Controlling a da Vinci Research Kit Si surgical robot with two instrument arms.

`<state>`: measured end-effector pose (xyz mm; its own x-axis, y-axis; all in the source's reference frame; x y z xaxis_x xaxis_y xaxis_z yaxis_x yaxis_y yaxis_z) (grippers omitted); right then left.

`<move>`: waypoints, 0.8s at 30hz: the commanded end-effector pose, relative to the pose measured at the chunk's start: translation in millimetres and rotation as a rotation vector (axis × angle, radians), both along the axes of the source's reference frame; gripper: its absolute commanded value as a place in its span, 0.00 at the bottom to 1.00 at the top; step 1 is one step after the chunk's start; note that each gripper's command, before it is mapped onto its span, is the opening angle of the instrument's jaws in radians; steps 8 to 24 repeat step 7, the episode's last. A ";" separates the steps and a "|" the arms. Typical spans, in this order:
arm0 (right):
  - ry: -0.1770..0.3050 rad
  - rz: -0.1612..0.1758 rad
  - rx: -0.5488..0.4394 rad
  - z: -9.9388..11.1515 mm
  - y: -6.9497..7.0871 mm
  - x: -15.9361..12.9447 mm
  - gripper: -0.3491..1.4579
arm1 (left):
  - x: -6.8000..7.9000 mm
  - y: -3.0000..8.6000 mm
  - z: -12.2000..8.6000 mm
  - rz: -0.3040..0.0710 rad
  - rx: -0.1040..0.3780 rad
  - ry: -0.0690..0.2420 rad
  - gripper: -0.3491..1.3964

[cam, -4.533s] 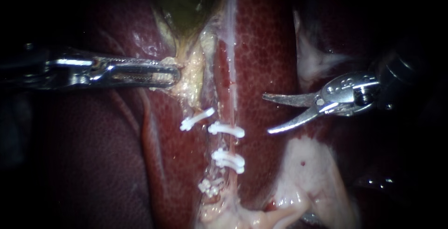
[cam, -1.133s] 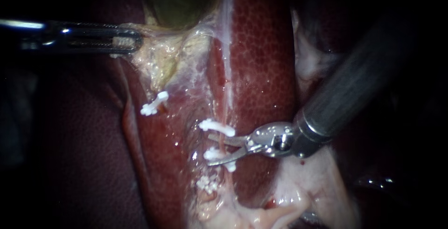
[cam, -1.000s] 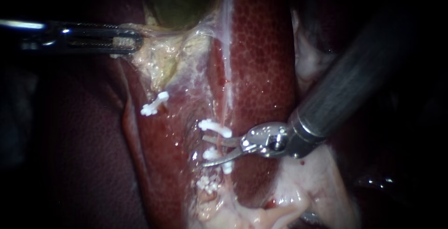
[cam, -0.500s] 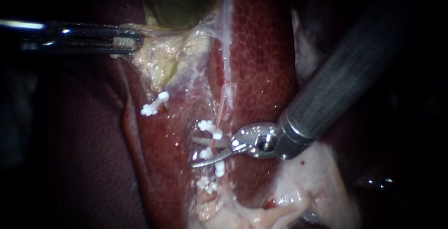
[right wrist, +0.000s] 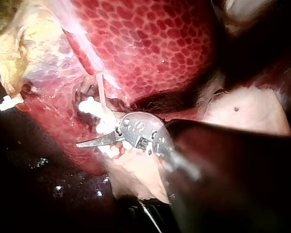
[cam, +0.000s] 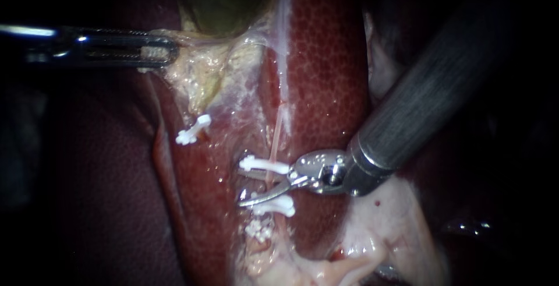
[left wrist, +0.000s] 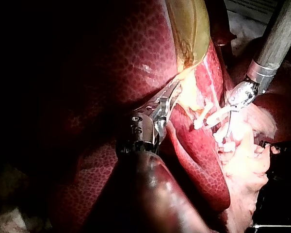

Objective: Go to the cutting position right tube

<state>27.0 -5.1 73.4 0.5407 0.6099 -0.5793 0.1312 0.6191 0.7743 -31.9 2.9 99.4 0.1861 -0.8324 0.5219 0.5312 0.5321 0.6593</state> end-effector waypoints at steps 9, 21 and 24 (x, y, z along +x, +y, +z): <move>-0.001 -0.001 0.001 0.0 -0.1 -0.2 0.92 | 0.0 0.0 0.0 0.000 0.000 0.000 0.00; -0.001 -0.001 0.001 0.0 -0.1 -0.2 0.92 | 0.0 0.0 0.0 0.000 0.000 0.000 0.00; -0.001 -0.001 0.001 0.0 -0.1 -0.2 0.92 | 0.0 0.0 0.0 0.000 0.000 0.000 0.00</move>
